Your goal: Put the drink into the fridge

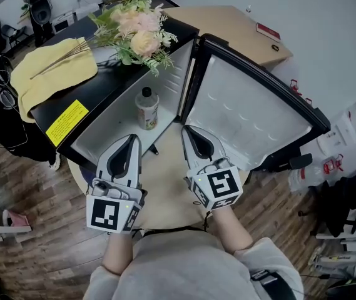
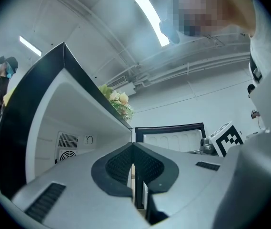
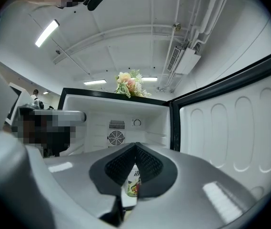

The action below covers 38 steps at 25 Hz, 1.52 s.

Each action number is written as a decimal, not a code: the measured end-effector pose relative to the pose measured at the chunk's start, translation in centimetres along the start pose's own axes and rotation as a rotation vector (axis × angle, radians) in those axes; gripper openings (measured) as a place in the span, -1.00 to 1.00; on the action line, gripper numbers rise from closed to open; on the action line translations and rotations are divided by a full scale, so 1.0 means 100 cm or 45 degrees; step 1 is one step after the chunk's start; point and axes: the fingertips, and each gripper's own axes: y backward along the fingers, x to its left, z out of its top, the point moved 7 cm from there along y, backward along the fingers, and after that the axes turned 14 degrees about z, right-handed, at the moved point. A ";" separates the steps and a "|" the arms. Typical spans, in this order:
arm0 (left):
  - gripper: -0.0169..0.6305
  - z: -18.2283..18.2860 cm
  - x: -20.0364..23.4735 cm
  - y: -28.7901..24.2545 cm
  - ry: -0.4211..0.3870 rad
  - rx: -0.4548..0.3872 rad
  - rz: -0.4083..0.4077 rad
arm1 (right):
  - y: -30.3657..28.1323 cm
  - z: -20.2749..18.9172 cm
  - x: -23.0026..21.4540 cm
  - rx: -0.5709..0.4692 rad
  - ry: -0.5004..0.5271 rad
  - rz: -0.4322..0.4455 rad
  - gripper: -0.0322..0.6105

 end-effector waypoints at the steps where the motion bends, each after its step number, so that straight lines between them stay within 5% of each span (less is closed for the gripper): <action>1: -0.92 0.000 -0.001 0.000 0.000 0.000 -0.002 | 0.003 0.001 0.001 -0.002 0.004 -0.002 -0.87; 38: -0.92 0.002 -0.011 0.006 0.039 0.006 -0.100 | 0.055 0.011 0.024 -0.059 0.024 -0.126 -0.87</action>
